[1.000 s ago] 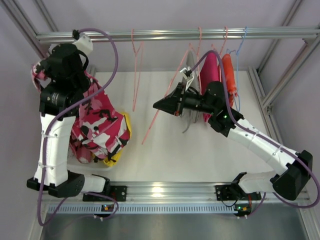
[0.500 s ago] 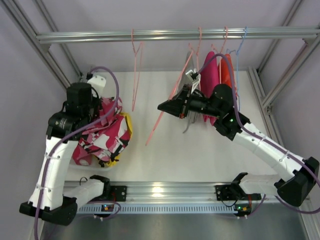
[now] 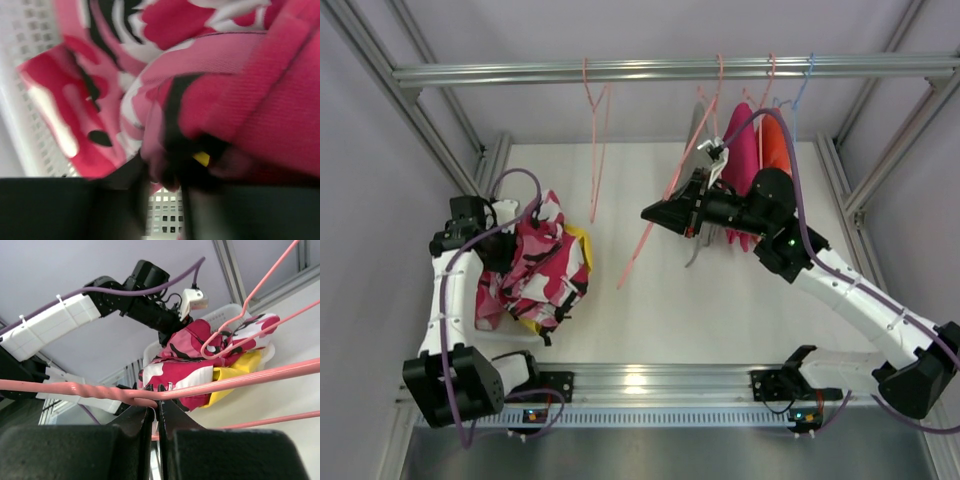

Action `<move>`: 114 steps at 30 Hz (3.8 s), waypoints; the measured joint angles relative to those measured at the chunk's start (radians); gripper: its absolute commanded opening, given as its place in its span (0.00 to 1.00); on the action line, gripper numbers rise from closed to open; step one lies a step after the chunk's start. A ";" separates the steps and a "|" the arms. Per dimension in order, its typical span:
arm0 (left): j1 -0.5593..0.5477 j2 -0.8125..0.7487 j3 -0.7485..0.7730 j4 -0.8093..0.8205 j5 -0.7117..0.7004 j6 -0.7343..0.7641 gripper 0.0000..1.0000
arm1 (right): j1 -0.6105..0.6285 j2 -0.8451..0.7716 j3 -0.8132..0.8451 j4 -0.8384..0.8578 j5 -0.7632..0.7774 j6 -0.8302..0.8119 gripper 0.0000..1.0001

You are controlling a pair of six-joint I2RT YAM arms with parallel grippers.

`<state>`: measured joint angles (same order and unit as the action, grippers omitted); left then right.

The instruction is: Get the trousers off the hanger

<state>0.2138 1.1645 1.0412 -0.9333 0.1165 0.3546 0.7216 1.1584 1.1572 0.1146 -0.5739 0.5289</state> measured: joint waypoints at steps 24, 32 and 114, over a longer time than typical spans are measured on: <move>0.015 -0.224 0.389 -0.145 0.422 0.035 0.90 | 0.011 0.062 0.087 -0.171 -0.030 -0.041 0.00; 0.015 -0.177 0.663 -0.157 0.754 -0.066 0.92 | 0.082 0.094 0.122 -0.145 0.039 0.025 0.00; -0.718 0.603 1.108 0.043 -0.003 -0.769 0.30 | -0.084 -0.186 0.152 -0.286 0.396 -0.219 0.99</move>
<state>-0.5041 1.7676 2.1490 -0.8906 0.1139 -0.4141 0.6380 0.9722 1.3094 -0.1719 -0.1776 0.3099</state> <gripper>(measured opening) 0.212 0.993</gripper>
